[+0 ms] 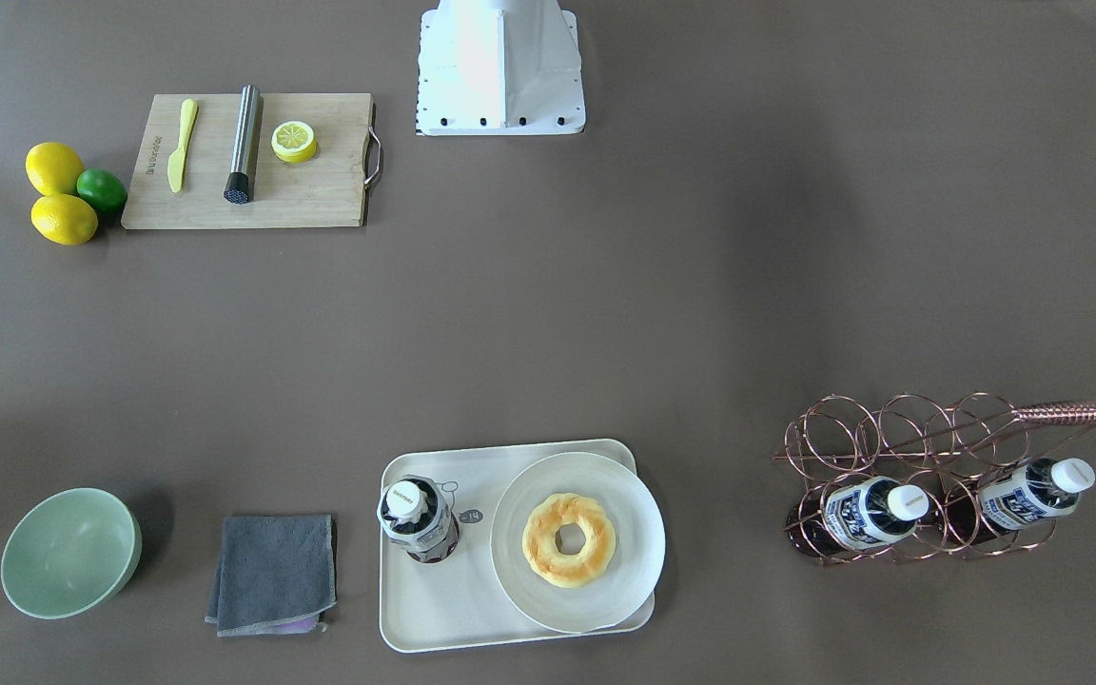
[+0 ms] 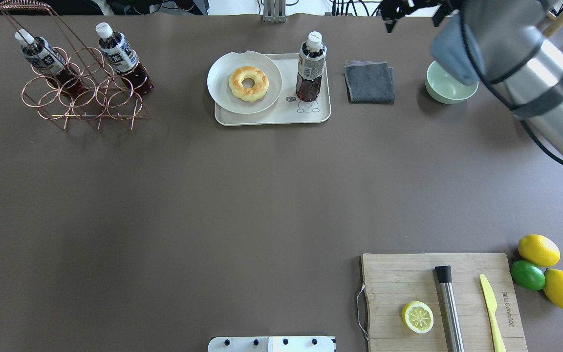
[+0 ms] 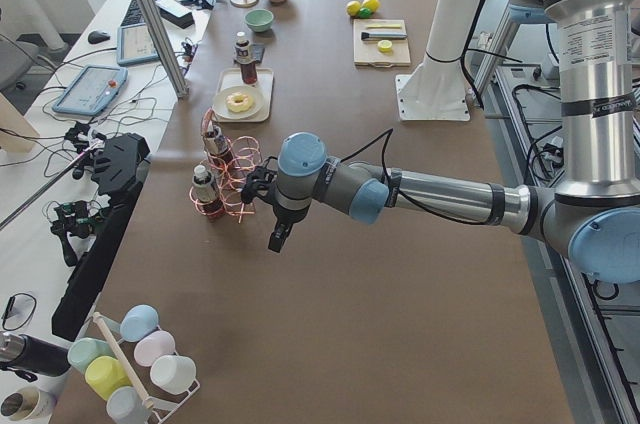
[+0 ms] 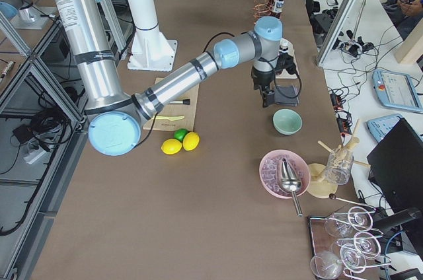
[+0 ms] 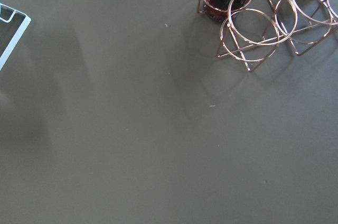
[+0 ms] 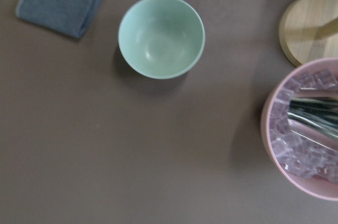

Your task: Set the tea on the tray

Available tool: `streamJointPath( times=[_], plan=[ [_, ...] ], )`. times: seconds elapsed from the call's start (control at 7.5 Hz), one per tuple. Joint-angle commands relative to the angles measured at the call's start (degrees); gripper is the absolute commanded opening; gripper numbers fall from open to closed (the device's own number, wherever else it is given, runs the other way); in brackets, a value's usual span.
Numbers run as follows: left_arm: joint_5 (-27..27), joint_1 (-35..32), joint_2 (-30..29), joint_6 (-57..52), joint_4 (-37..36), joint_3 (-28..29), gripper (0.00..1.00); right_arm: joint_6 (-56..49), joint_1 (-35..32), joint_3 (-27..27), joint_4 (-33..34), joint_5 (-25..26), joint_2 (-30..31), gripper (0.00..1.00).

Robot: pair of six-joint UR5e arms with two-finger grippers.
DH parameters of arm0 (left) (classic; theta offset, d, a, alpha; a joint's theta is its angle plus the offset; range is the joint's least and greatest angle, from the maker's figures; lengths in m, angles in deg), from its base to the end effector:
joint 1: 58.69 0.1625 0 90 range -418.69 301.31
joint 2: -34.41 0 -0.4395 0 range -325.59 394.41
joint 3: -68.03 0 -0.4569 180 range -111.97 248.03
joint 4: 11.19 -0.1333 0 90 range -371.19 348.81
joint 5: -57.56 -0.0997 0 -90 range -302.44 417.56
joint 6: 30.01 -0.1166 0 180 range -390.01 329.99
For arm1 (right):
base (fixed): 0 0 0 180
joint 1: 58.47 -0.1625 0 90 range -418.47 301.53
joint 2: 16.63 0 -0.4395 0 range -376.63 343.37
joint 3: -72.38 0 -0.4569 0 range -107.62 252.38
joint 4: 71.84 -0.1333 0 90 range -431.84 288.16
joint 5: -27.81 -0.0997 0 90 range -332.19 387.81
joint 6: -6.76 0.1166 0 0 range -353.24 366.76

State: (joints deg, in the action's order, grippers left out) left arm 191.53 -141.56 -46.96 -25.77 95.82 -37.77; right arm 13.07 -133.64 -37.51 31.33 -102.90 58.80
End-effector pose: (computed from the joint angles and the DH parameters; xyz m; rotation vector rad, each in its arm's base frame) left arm 0.0117 -0.5152 0.5757 0.3244 0.7924 0.2092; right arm -0.1014 -0.6065 0.3755 0.2215 -0.7575 -0.2729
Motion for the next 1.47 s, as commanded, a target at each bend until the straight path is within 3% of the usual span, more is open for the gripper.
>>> streamJointPath(
  times=[0.0,0.4,0.67,0.93,1.33],
  plan=[
    [0.2,0.0,-1.4,0.0,-5.7,0.4,0.97,-21.5,-9.2,0.9,-0.3,-0.3,13.1,1.0],
    [0.0,-0.3,-0.5,0.4,-5.8,-0.4,0.97,-26.3,-12.5,2.8,-1.2,-0.1,20.0,1.0],
    [0.4,-3.7,-0.3,-0.2,-5.3,1.5,0.97,-25.8,-12.7,4.2,-1.2,0.4,20.5,1.0],
    [0.3,-7.8,0.1,-13.3,-5.8,5.2,0.97,-25.5,-12.7,6.9,-5.2,0.2,20.5,1.0],
    [0.5,-11.2,0.1,-14.3,-5.4,7.0,0.98,-25.5,-13.2,6.6,-5.3,-0.3,21.2,1.0]
  ],
)
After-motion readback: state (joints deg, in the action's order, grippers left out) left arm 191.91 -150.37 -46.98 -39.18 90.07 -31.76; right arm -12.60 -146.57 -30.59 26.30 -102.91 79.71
